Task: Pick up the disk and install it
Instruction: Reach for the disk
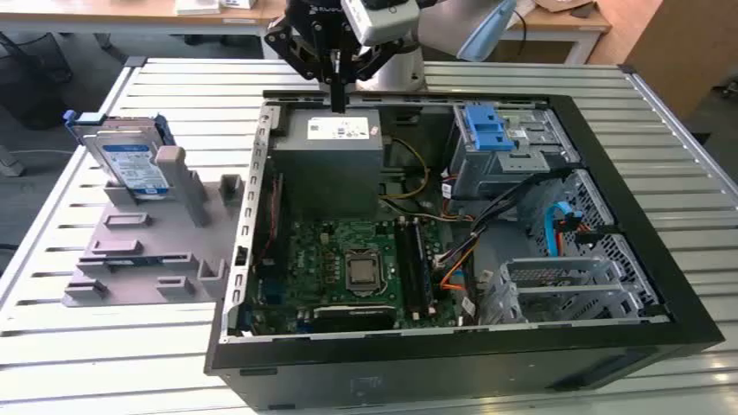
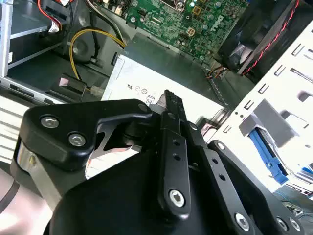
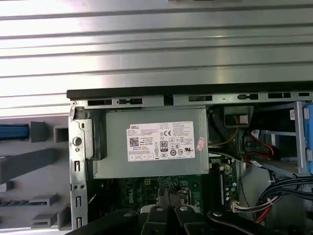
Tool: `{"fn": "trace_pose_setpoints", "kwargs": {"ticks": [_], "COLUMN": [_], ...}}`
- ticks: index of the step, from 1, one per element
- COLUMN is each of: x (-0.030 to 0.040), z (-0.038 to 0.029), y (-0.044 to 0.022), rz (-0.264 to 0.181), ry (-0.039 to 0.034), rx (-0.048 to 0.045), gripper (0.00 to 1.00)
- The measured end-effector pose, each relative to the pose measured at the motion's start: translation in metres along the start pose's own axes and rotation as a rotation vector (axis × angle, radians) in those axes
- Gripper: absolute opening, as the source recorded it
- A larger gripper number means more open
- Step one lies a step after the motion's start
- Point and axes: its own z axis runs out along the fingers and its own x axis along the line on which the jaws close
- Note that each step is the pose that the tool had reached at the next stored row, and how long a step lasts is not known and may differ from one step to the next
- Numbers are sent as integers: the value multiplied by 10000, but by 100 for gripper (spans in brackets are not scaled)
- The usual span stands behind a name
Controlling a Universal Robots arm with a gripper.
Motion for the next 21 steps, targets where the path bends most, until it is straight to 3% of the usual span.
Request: {"fn": "trace_pose_setpoints", "kwargs": {"ticks": [10, 21], "x": [21, 131], "z": [-1, -3], "y": [-1, 11], "rz": [0, 1], "ry": [0, 0], "rx": [0, 0], "gripper": [11, 11]}}
